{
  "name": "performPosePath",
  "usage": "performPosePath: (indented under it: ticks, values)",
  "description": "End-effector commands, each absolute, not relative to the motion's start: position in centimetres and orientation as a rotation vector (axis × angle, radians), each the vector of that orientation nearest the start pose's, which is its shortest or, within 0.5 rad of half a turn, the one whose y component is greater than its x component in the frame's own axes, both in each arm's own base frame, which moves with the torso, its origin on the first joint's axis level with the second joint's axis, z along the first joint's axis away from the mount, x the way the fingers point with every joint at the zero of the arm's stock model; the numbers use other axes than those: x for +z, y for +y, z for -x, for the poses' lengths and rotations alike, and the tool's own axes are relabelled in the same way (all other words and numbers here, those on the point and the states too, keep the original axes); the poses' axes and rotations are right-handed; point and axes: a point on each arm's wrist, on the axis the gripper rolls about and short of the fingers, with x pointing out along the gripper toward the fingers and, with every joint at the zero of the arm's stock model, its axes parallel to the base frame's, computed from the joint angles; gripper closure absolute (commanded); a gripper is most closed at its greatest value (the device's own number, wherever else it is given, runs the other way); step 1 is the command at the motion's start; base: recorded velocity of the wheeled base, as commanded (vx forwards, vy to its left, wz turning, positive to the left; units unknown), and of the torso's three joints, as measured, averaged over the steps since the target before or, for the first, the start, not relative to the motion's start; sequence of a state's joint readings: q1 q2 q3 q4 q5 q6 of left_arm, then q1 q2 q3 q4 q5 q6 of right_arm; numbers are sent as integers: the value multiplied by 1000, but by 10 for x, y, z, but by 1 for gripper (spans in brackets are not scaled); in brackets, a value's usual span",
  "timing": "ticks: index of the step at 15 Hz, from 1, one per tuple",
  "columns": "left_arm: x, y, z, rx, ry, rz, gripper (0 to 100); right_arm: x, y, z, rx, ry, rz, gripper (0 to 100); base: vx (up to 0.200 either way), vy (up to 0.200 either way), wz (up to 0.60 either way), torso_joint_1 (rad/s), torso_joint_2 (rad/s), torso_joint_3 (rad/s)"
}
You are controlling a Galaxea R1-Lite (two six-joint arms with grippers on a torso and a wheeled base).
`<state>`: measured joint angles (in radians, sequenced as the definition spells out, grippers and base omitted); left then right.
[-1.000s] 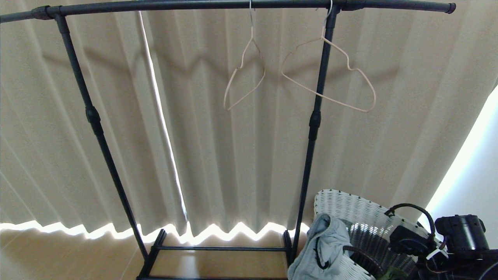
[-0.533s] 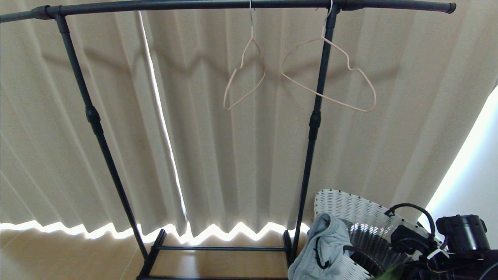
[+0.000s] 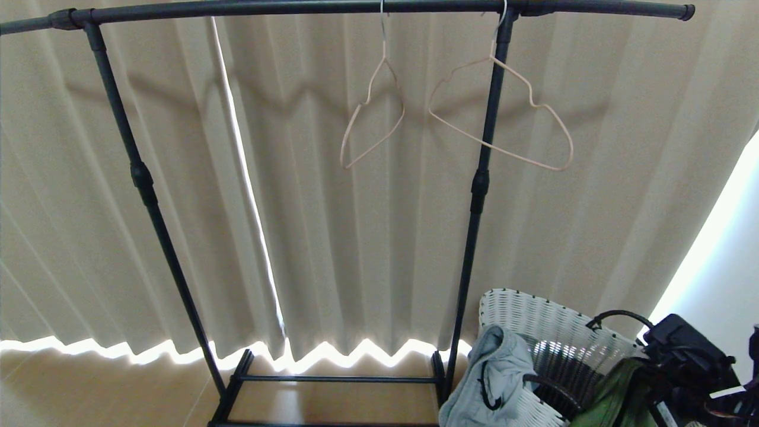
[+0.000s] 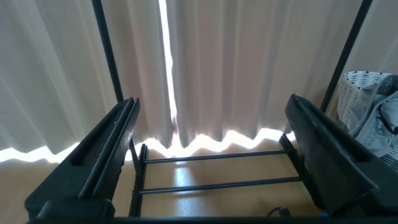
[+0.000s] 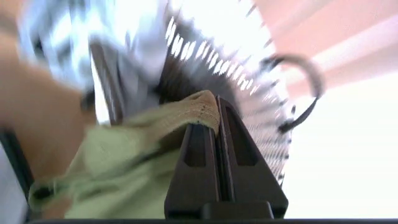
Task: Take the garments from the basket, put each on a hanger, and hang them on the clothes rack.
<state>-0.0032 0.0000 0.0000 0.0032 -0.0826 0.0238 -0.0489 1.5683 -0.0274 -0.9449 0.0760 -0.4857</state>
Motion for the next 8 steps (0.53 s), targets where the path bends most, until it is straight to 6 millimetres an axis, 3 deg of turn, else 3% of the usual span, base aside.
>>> performPosePath:
  ticks: [1,4,6,8]
  values:
    - [76,-2,23,-86,0,-26,0,123,-5,-152,89,262,345,100,0,0,0,0,0,0]
    - [76,-2,23,-89,0,-29,0,156,-5,-149,56,108,282,100,0,0,0,0,0,0]
    - [75,-2,23,-89,2,-29,0,167,-5,-142,49,71,238,100,0,0,0,0,0,0]
    - [75,-2,23,-89,2,-32,0,171,-4,-123,51,93,217,100,-200,0,0,5,5,7]
